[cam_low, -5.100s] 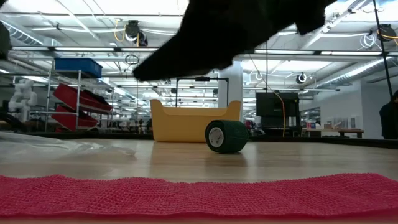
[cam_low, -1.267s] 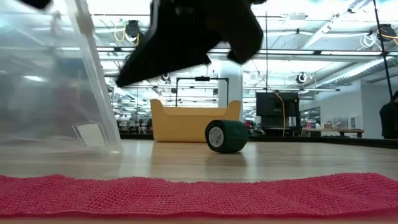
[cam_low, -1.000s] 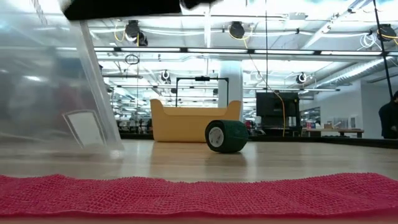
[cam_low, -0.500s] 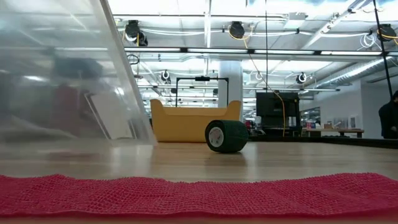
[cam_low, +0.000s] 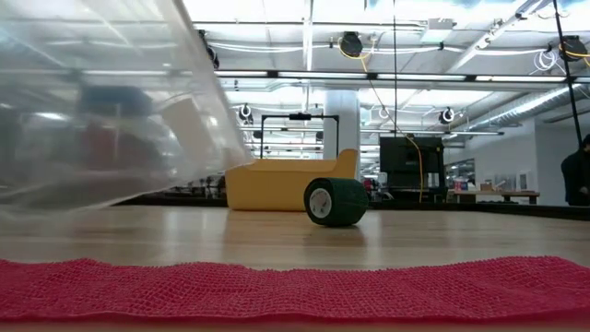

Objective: Roll bandage
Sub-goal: Open the transparent zip bag

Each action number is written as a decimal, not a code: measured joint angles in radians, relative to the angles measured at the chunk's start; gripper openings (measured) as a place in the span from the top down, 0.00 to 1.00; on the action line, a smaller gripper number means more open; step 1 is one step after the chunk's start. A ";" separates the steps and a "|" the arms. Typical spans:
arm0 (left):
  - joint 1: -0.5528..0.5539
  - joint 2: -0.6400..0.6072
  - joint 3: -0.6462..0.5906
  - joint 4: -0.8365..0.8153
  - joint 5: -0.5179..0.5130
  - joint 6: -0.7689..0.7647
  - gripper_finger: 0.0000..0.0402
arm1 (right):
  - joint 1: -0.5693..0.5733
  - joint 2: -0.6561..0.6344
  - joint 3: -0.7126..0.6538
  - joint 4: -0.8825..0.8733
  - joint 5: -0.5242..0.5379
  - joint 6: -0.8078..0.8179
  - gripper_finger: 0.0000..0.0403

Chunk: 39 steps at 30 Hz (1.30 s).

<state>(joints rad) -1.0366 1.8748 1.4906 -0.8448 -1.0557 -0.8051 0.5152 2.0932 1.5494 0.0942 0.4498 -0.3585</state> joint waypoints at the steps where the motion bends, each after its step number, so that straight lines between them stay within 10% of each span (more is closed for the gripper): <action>1: 0.000 0.000 0.000 0.008 0.000 0.000 0.85 | 0.000 -0.008 0.000 -0.013 0.000 0.012 1.00; 12: 0.017 0.000 0.000 0.032 -0.112 0.003 0.54 | 0.002 -0.047 0.000 -0.131 0.001 0.103 1.00; 39: 0.088 0.000 0.000 0.140 -0.050 0.166 0.78 | 0.002 -0.048 0.123 -0.386 -0.008 0.213 1.00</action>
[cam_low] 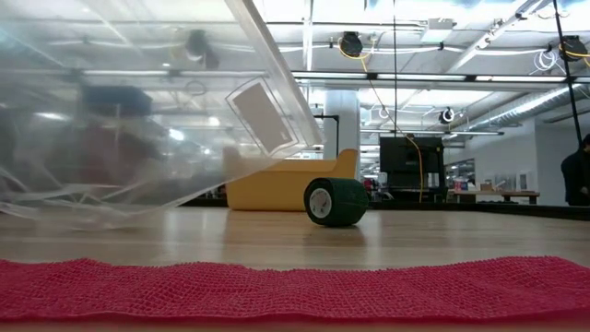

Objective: Roll bandage
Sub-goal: Open the transparent zip bag

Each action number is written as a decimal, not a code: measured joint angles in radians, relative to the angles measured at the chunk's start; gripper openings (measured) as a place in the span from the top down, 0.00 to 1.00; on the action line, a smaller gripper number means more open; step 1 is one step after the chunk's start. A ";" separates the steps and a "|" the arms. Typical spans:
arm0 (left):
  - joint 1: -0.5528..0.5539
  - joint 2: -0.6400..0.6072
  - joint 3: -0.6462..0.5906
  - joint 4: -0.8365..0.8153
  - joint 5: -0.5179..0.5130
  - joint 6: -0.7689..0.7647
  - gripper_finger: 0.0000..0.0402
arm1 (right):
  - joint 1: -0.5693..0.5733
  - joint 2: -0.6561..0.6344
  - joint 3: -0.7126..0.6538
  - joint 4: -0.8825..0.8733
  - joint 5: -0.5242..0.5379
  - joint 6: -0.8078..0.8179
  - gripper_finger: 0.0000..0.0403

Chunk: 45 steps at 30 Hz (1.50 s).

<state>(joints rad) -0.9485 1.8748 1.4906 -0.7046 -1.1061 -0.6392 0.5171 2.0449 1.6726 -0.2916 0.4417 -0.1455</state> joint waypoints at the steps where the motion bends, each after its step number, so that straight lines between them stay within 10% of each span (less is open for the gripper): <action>1: 0.001 0.000 0.000 -0.001 0.000 0.000 0.79 | 0.000 0.000 0.000 0.000 -0.002 0.000 1.00; 17: 0.013 0.000 0.000 -0.027 -0.031 0.001 0.98 | 0.000 0.000 0.000 0.003 -0.003 -0.001 1.00; 45: -0.024 0.000 0.000 -0.036 -0.082 -0.001 1.00 | 0.047 -0.064 0.000 -0.041 0.049 0.011 0.81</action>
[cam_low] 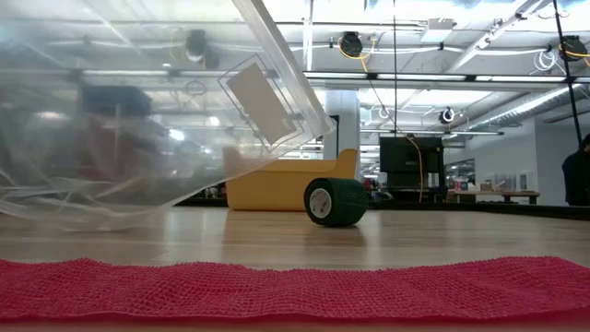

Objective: Roll bandage
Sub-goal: Open the transparent zip bag

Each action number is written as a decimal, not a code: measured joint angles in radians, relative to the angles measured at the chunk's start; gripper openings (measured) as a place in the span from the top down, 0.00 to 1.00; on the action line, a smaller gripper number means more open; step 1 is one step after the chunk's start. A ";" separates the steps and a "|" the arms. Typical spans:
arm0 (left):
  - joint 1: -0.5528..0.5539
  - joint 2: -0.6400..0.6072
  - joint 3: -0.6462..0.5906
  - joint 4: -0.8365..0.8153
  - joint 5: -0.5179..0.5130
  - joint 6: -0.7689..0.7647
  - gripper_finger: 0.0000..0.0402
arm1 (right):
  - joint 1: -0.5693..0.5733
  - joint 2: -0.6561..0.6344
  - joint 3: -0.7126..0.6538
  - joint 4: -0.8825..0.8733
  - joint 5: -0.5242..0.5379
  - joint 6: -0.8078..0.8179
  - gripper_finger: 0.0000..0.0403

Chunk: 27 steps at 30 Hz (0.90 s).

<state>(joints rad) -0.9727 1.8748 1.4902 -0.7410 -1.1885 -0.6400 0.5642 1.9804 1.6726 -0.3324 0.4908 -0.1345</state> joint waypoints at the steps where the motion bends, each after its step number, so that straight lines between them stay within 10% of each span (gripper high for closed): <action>1: -0.002 0.000 0.000 0.000 0.000 -0.001 1.00 | 0.000 0.000 0.000 0.012 -0.005 -0.001 0.80; 14: -0.012 0.000 0.000 0.009 0.001 -0.001 1.00 | 0.015 0.007 0.000 0.238 -0.105 -0.061 0.59; 27: -0.022 0.000 0.001 0.028 -0.003 0.002 1.00 | -0.006 0.047 0.000 0.252 -0.097 -0.071 0.58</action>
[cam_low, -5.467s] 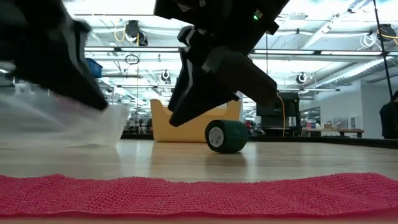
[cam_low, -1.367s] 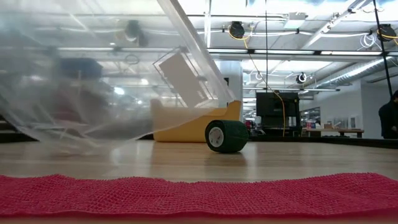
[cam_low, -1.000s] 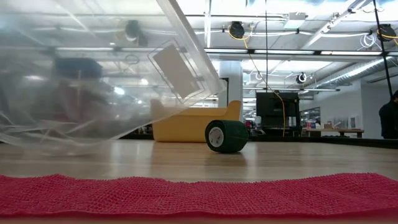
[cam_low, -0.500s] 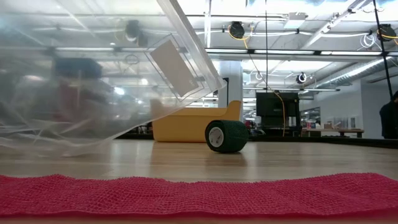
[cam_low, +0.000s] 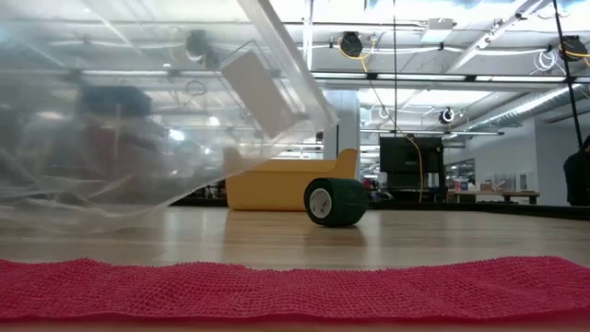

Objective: Roll bandage
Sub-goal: Open the transparent zip bag

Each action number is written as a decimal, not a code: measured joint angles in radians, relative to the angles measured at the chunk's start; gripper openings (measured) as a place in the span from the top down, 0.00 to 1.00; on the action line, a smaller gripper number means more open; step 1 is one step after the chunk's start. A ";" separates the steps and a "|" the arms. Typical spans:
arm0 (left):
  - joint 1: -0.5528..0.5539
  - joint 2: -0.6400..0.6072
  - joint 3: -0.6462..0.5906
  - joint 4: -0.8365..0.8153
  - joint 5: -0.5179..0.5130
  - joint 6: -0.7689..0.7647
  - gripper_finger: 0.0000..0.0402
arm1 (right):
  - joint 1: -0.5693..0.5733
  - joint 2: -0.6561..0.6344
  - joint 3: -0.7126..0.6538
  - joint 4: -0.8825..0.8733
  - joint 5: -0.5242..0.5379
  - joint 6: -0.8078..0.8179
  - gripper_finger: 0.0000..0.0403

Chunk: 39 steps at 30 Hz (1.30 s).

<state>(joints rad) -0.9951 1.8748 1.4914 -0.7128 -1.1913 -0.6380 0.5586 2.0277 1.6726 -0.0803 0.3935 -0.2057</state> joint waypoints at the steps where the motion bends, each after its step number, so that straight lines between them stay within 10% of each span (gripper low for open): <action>1: 0.000 0.000 0.000 0.000 -0.002 0.000 1.00 | -0.003 0.000 0.000 0.000 0.000 0.006 0.58; 19: -0.004 0.000 0.000 0.000 0.007 0.023 1.00 | -0.017 0.008 0.000 0.001 -0.055 0.009 0.97; 39: -0.025 0.000 0.000 -0.001 -0.015 0.026 1.00 | -0.018 0.007 0.001 -0.017 -0.058 0.011 0.98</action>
<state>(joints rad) -1.0199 1.8751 1.4918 -0.7136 -1.2060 -0.6121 0.5407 2.0350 1.6733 -0.0976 0.3359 -0.1951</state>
